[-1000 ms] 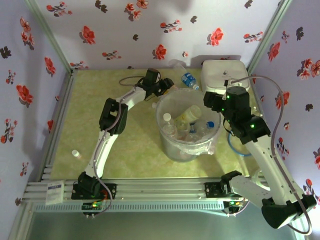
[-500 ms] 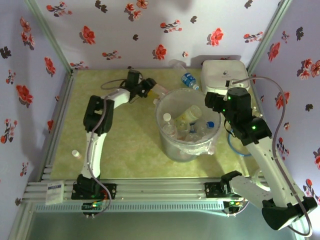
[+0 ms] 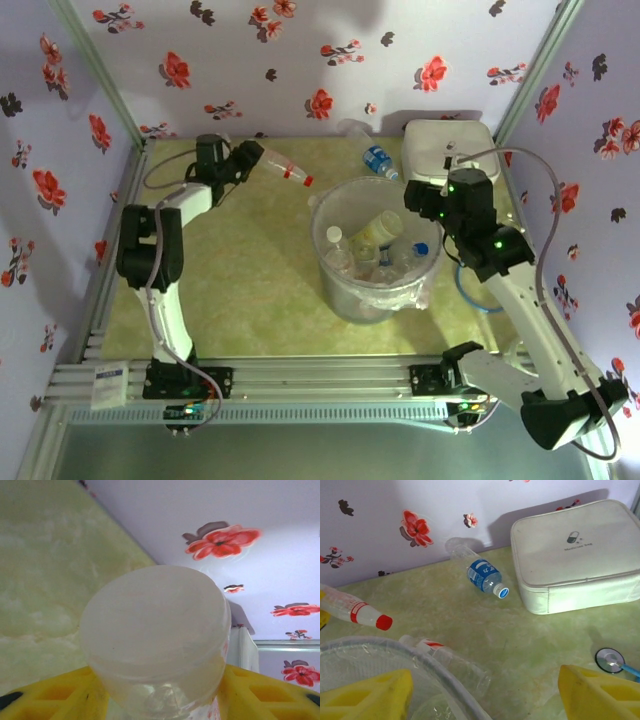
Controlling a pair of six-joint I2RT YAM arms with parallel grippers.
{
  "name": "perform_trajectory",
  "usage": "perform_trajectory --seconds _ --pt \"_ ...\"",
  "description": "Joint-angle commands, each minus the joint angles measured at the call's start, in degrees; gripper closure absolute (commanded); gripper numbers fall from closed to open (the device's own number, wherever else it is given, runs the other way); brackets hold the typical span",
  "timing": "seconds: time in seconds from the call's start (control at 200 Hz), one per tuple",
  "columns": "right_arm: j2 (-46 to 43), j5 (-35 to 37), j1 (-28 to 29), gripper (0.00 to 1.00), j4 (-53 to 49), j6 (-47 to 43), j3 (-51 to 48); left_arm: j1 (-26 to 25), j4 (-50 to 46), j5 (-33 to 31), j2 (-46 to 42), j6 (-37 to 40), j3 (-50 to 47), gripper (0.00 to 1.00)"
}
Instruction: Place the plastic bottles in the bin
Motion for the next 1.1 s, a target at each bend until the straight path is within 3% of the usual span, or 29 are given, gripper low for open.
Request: perform_trajectory --seconds 0.0,0.185,0.355,0.54,0.645,0.84,1.095 --pt "1.0 -2.9 -0.4 0.22 3.1 -0.1 1.7 1.2 -2.8 1.9 -6.5 9.0 -0.6 0.44" --pt "1.5 -7.1 -0.3 0.2 5.8 -2.9 2.2 1.6 -14.0 2.7 -15.7 25.2 0.1 0.43" --pt "4.3 -16.3 -0.1 0.19 6.8 -6.6 6.9 1.5 -22.3 2.3 -26.5 39.2 -2.7 0.43" --pt "10.5 -19.6 5.5 0.18 10.2 -11.6 13.5 -1.8 -27.1 1.4 -39.1 53.6 -11.5 0.42" --pt "16.6 -24.3 9.6 0.18 10.5 -13.9 19.7 -5.1 -28.9 4.7 -44.1 62.4 -15.4 0.4" --pt "26.6 -39.4 13.4 0.18 13.3 -11.6 28.8 -5.9 -28.3 10.2 -50.2 65.2 -18.9 0.41" --pt "34.4 -42.8 15.0 0.2 12.4 -7.6 34.1 -6.2 -30.3 14.0 -50.6 67.1 -18.1 0.41"
